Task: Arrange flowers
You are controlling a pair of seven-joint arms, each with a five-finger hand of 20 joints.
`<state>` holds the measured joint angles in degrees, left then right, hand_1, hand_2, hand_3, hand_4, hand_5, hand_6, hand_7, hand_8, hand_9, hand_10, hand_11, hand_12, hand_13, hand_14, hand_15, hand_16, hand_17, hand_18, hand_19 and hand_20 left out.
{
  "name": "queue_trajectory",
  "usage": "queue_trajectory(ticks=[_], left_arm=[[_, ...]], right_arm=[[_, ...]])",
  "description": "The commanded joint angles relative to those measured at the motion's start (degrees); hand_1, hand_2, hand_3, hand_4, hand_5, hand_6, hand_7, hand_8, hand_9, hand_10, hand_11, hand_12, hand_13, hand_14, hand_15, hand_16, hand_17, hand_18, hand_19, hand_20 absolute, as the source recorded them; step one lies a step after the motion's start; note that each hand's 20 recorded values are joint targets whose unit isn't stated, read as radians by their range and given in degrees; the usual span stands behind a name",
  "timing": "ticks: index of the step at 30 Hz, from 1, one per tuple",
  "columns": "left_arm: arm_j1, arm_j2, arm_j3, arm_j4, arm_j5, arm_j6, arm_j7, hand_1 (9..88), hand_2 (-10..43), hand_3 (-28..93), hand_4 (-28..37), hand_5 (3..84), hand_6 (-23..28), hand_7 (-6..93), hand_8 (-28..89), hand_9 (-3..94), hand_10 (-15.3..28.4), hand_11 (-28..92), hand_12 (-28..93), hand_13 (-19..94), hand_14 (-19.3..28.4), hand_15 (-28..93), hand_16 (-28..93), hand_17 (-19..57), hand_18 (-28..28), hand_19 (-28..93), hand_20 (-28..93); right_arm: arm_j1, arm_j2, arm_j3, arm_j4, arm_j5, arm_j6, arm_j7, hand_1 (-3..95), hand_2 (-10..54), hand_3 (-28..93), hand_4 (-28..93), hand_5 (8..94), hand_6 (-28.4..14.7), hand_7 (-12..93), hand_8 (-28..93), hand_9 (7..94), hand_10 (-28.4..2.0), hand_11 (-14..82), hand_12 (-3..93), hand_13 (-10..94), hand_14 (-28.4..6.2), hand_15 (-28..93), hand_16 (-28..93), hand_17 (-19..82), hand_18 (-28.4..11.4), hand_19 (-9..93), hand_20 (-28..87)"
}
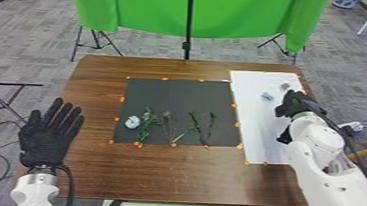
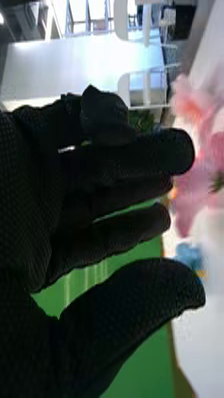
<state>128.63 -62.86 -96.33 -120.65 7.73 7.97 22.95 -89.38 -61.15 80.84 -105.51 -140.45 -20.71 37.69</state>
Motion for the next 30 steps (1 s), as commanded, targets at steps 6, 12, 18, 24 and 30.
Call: queue_trajectory(ticks=[6, 12, 18, 24, 30], left_arm=[[0.58, -0.47, 0.08, 0.05, -2.03, 0.42, -0.72, 25.7, 16.4, 75, -28.3, 43.6, 9.6, 10.3, -9, 36.1, 15.4, 18, 9, 27, 16.2, 31, -7, -7.3, 13.5, 32, 11], [0.38, -0.4, 0.11, 0.12, -1.91, 0.44, -0.9, 25.8, 16.4, 75, -28.3, 43.7, 9.6, 10.3, -9, 36.2, 15.5, 18, 9, 26, 16.2, 31, -7, -7.3, 13.5, 32, 11], [1.47, -0.17, -0.04, -0.43, -1.87, 0.66, -0.26, 25.7, 16.4, 75, -28.3, 43.7, 9.7, 10.3, -9, 36.2, 15.5, 18, 9, 26, 16.2, 31, -7, -7.3, 13.4, 32, 11], [0.05, 0.32, 1.34, 0.1, -2.03, 0.64, 0.02, 25.7, 16.4, 76, -28.3, 43.7, 9.7, 10.3, -9, 36.2, 15.4, 18, 9, 26, 16.2, 31, -7, -7.3, 13.4, 33, 11], [-1.93, 1.85, 3.12, 0.63, -2.15, 0.82, 1.01, 25.6, 16.4, 76, -28.3, 43.7, 9.7, 10.3, -9, 36.3, 15.4, 18, 9, 26, 16.2, 31, -7, -7.4, 13.5, 33, 11]], right_arm=[[0.06, -0.06, -2.29, 9.23, -4.72, 21.61, -4.61, 62.8, -9.5, 70, -28, 76.9, 0.0, 25, -2, 84.4, -11.4, 8.5, 33.8, 71, -9.0, 55, 40, 35, -22.6, 93, 43], [0.98, 1.37, -4.6, 1.21, -3.54, 21.21, -7.68, 64.0, -9.5, 71, -28, 81.2, 0.4, 29, -1, 89.4, -11.4, 9.2, 38.0, 72, -9.0, 54, 41, 35, -22.5, 93, 44], [10.09, -1.14, -13.36, -0.73, 1.11, 19.63, -15.58, 63.5, -9.5, 72, -28, 80.6, 0.2, 30, 0, 89.0, -11.5, 8.7, 38.5, 71, -8.8, 54, 42, 35, -22.5, 93, 44], [25.64, -10.64, -25.65, 11.97, 1.82, 16.57, -26.98, 62.9, -9.5, 72, -28, 79.5, 0.1, 31, -1, 88.4, -11.4, 8.7, 38.3, 70, -8.8, 54, 41, 34, -22.1, 92, 44], [28.32, -20.61, -29.09, 18.62, -10.44, 10.35, -35.31, 62.5, -9.5, 72, -28, 78.6, 0.3, 32, -2, 88.0, -11.3, 8.8, 38.3, 70, -8.7, 54, 41, 34, -22.3, 92, 44]])
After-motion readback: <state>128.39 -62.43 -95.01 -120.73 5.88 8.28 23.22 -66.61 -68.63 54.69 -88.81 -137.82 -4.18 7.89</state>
